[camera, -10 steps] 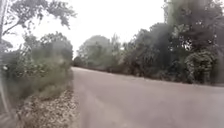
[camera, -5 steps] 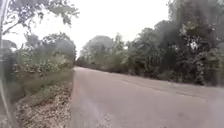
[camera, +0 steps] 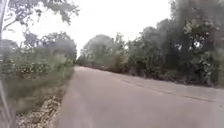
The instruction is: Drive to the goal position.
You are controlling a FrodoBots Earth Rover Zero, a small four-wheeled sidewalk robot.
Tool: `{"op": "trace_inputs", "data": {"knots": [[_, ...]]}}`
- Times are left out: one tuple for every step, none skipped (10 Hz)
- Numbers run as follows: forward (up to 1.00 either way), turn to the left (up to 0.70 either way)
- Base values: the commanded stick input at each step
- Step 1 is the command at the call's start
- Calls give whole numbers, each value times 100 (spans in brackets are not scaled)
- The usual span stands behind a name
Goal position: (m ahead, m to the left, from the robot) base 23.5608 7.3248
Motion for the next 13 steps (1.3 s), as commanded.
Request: {"op": "trace_inputs", "data": {"knots": [[70, 35], [70, 35], [70, 26], [70, 3], [70, 1], [70, 0], [70, 0], [70, 0], [70, 0], [70, 0], [70, 0], [70, 0], [70, 0]]}}
